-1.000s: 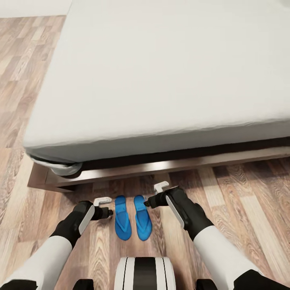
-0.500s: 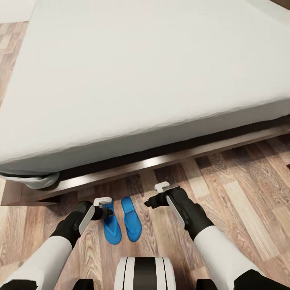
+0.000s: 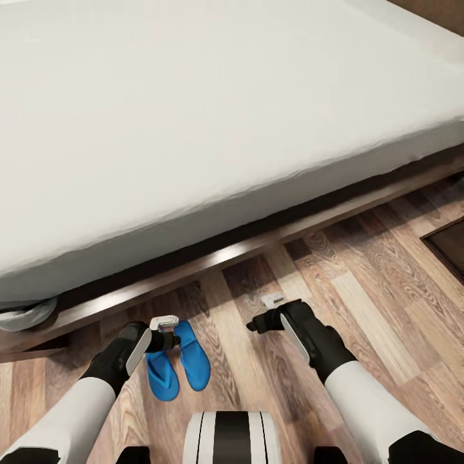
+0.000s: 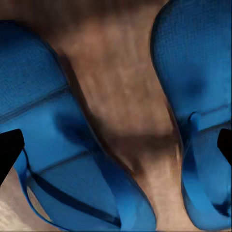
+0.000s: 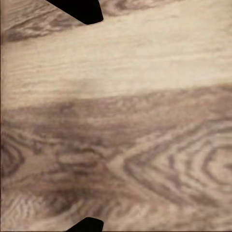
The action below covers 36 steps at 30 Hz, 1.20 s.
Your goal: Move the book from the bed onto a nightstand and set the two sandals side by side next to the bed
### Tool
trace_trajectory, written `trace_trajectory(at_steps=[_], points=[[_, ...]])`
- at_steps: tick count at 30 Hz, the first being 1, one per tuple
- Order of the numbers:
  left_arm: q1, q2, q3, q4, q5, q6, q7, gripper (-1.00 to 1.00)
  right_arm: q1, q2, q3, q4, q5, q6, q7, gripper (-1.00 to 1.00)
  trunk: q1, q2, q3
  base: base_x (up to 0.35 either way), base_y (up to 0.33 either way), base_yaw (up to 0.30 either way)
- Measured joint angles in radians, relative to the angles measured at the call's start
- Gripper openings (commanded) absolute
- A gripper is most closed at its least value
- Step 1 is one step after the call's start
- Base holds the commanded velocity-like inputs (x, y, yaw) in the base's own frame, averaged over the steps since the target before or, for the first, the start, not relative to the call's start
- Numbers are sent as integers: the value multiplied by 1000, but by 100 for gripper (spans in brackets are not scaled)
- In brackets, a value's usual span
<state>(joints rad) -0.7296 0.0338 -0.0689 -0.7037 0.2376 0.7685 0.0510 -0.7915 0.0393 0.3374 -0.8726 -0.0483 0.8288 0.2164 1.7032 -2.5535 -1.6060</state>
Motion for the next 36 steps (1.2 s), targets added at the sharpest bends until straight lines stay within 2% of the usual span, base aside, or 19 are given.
trace_trajectory(at_steps=[5, 8, 10, 11, 12, 14, 19, 32, 36], points=[[0, -1, 0, 1, 0, 0, 1, 100, 0, -24, -9, 62, -2, -5, -1, 100, 0, 0, 0, 0, 0, -295], [0, -1, 0, 1, 0, 0, 1, 100, 0, -31, -31, 115, -2, -20, -2, 100, 0, 0, 0, 0, 0, -295], [0, -1, 0, 1, 0, 0, 1, 100, 0, -36, -69, 161, 0, -43, -3, 100, 0, 0, 0, -40, -36, -295], [0, -2, 0, 2, 0, 0, 0, 100, 0, -40, -101, 194, 2, -61, -4, 100, 0, 0, 0, -140, -128, -295], [0, -2, 0, 4, 0, 0, -2, 100, 0, -48, -128, 225, 3, -76, -4, 100, 0, 0, 0, -155, -143, -295], [0, -3, -1, 5, 0, 0, -4, 100, 0, -63, -145, 248, 2, -87, -4, 100, 0, 0, 0, -185, -180, -295], [0, -3, -1, 9, 0, -1, -5, 100, 0, -117, -168, 273, -2, -101, 0, 100, 0, 0, 0, -147, -155, -295], [0, -3, -2, 10, 1, -2, -7, 100, 0, -123, -180, 274, -2, -103, -2, 100, 0, 0, 0, -6, -7, -295], [0, -8, -3, 10, 2, -2, -7, 100, 0, -124, -215, 274, -1, -103, -4, 100, -1, 1, 12, 0, 0, -295]])
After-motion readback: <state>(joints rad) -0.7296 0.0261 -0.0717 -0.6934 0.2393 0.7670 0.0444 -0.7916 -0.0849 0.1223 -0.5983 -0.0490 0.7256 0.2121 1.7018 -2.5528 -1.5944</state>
